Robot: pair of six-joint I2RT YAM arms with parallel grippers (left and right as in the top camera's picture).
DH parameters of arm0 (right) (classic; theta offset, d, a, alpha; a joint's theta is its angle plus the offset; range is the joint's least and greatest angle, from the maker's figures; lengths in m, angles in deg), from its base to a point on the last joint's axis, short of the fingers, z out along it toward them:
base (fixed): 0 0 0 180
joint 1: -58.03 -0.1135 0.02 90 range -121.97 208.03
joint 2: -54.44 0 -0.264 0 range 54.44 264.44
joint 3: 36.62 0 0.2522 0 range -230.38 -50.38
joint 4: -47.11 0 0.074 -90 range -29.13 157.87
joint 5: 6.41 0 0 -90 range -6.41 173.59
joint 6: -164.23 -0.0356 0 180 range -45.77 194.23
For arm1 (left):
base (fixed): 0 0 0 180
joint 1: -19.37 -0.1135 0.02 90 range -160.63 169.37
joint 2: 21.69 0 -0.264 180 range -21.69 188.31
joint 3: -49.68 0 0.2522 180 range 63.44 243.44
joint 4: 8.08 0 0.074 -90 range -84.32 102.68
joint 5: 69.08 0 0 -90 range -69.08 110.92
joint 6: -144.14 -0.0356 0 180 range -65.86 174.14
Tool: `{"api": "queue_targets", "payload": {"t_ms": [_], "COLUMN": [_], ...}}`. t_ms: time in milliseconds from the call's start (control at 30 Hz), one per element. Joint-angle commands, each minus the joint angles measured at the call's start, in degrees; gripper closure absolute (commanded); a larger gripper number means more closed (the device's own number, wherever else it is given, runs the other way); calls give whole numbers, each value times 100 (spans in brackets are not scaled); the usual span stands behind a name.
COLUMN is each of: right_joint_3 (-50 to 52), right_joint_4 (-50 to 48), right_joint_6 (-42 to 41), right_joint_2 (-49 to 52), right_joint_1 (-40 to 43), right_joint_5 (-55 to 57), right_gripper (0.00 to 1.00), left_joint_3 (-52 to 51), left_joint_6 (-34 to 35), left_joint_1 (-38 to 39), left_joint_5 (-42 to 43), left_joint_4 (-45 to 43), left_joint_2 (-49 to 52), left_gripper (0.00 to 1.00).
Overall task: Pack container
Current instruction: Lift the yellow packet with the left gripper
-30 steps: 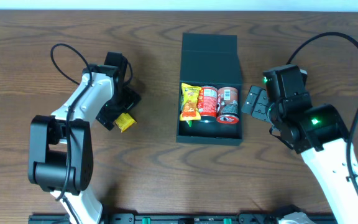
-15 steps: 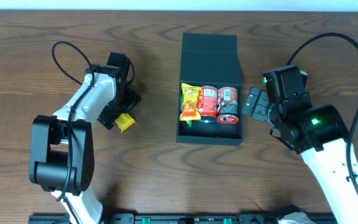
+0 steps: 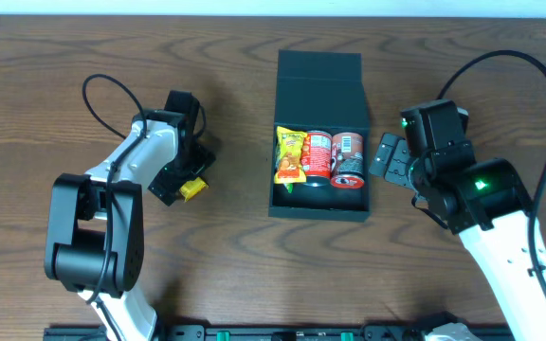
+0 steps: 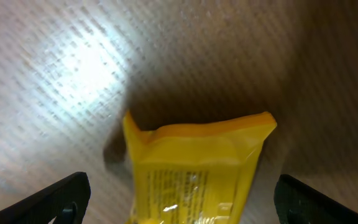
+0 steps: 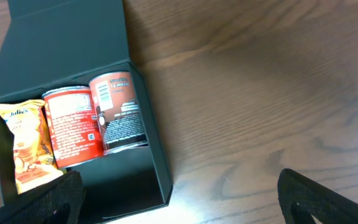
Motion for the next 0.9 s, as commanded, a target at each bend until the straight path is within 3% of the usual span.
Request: {"api": "queue_targets", "payload": {"t_ms": [0, 300, 467, 867], "right_joint_3": [-17, -17, -17, -17], "right_joint_4": [7, 28, 28, 26], "right_joint_6": [-52, -52, -52, -52], "right_joint_2": [4, 4, 4, 4], "right_joint_1": [46, 46, 46, 46], "right_joint_5": [129, 129, 129, 131], "right_gripper": [1, 1, 1, 1], "left_joint_3": [-155, -240, -240, -240], "left_joint_6": [26, 22, -22, -280], "left_joint_1": [0, 0, 0, 0], "left_joint_5": [-20, 9, -11, -50], "left_joint_4": [-127, -275, -278, -319], "left_joint_2": [85, 85, 85, 85], "left_gripper": [5, 1, 30, 49]}}
